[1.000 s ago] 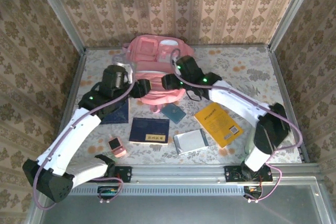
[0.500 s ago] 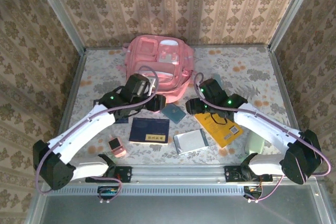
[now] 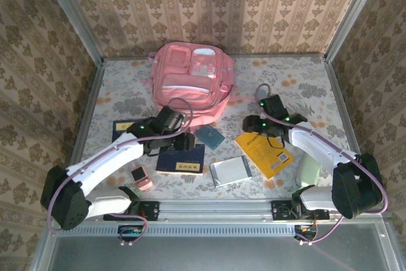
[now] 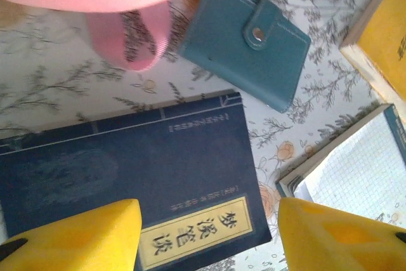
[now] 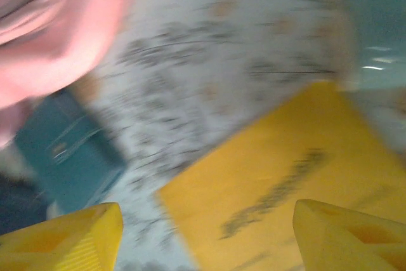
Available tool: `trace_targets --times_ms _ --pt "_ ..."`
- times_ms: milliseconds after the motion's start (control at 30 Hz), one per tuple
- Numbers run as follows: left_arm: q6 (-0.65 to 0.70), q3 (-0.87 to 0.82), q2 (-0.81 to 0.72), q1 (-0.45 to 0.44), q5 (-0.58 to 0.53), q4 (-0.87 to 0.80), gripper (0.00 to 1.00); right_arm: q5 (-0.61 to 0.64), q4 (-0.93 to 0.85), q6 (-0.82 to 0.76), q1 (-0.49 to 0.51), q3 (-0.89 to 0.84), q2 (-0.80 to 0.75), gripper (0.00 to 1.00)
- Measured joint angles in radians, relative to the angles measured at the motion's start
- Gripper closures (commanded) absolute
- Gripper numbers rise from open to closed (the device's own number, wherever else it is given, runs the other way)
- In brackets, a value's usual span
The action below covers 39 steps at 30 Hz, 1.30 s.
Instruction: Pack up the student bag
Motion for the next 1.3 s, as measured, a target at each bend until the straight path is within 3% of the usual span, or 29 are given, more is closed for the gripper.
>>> trace_targets --times_ms 200,367,533,933,1300 --pt "0.023 0.198 0.301 -0.116 0.024 0.037 0.41 0.089 0.023 0.095 -0.097 -0.106 -0.047 0.25" --pt "0.027 0.421 0.562 -0.166 0.128 0.122 0.42 0.092 0.075 0.145 -0.243 -0.189 -0.039 0.24" --pt "0.033 0.564 0.761 -0.175 0.253 0.148 0.44 0.072 0.104 0.156 -0.257 -0.191 -0.007 0.24" --pt "0.096 0.690 0.849 -0.208 0.441 0.078 0.44 0.070 0.117 0.171 -0.257 -0.246 -0.123 0.24" --pt "0.106 0.755 0.947 -0.241 0.508 -0.010 0.43 0.082 0.117 0.178 -0.273 -0.261 -0.131 0.24"
